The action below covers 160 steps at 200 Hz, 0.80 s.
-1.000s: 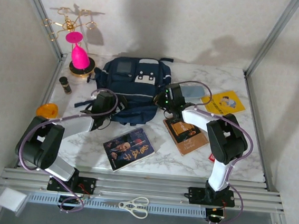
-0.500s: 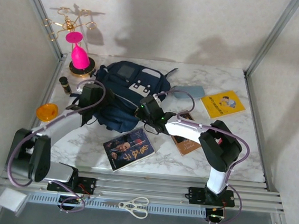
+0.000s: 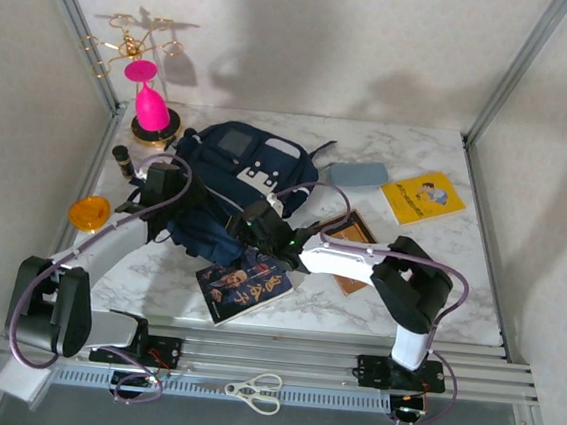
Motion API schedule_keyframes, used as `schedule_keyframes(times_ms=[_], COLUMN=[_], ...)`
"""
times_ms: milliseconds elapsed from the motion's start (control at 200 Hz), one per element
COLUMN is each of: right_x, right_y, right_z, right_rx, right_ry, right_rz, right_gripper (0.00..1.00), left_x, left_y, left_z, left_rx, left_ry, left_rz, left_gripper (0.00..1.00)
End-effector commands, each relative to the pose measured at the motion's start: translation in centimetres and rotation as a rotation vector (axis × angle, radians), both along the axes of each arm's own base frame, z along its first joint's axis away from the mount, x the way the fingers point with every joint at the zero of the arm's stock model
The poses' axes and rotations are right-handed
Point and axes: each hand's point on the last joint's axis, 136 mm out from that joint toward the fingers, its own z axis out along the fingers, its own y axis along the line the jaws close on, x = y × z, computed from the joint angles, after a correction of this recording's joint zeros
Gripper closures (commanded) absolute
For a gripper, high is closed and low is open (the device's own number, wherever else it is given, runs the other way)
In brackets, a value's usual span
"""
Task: Pack the student bag
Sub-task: Rotate the student bag at the top-center of the table.
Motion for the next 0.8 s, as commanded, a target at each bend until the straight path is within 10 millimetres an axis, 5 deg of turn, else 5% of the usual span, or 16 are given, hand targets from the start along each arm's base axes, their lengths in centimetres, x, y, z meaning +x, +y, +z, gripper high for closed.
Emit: schedule_keyframes(times_ms=[0,280,496,631,796], right_x=[-1.4,1.9,7.1,9.6,12.1], right_y=[-0.7,-9.3,-14.7,-15.2,-13.4], right_z=[6.1,2.8,-0.1,-2.2,-2.7], right_rx=[0.075,-0.014,-0.039,-0.041,0.001], right_ry=[-0.104,0.000,0.059,0.108,0.090], right_rz=[0.059,0.015,-0.052,-0.035,0.017], right_gripper=[0.37,0.24,0.25,0.26,0.29], left_x=[-0.6,-3.9,-6.1,-8.0,-9.9], left_y=[1.7,2.0,-6.7,-11.8,-15.7], left_z=[2.2,2.7,4.4,4.2,3.9], left_rx=[0.028,0.043,-0.162,-0.239,-0.277], left_ry=[-0.020,0.057,-0.036,-0.048,-0.053], left_rz=[0.068,0.053,-0.174,-0.280,-0.363], left_gripper=[0.01,0.01,0.01,0.01,0.01])
